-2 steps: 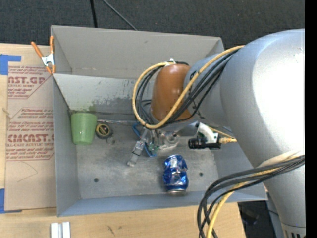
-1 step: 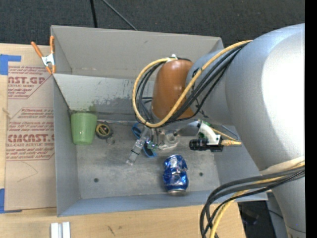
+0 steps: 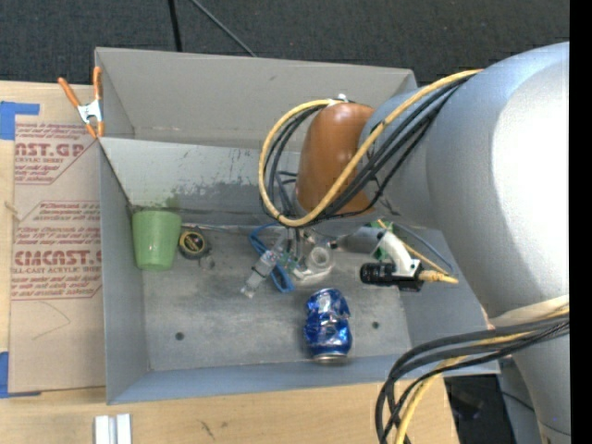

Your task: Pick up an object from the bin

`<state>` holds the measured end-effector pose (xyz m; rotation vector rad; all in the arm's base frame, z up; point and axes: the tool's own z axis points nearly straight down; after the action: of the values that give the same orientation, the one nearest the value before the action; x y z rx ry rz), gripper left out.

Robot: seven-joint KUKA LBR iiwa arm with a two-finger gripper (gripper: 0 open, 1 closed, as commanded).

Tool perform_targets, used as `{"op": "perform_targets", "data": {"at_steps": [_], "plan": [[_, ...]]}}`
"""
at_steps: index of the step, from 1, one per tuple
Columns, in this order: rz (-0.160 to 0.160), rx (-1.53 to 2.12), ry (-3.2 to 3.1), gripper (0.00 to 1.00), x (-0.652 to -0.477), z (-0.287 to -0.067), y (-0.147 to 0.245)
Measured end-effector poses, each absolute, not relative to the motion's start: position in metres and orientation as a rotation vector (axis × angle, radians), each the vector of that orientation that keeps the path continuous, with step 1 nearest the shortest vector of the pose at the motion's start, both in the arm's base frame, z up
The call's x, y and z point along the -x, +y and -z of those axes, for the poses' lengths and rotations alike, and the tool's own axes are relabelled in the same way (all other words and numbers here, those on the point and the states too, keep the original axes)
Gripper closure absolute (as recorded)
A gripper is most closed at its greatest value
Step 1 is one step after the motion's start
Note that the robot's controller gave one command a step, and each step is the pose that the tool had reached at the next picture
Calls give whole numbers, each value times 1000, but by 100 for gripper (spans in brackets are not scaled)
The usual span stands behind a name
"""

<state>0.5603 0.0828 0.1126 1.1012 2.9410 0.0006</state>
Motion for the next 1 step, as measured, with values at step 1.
{"op": "perform_targets", "data": {"at_steps": [1], "plan": [[3,-1037,2968,0,-560,-67,98]]}}
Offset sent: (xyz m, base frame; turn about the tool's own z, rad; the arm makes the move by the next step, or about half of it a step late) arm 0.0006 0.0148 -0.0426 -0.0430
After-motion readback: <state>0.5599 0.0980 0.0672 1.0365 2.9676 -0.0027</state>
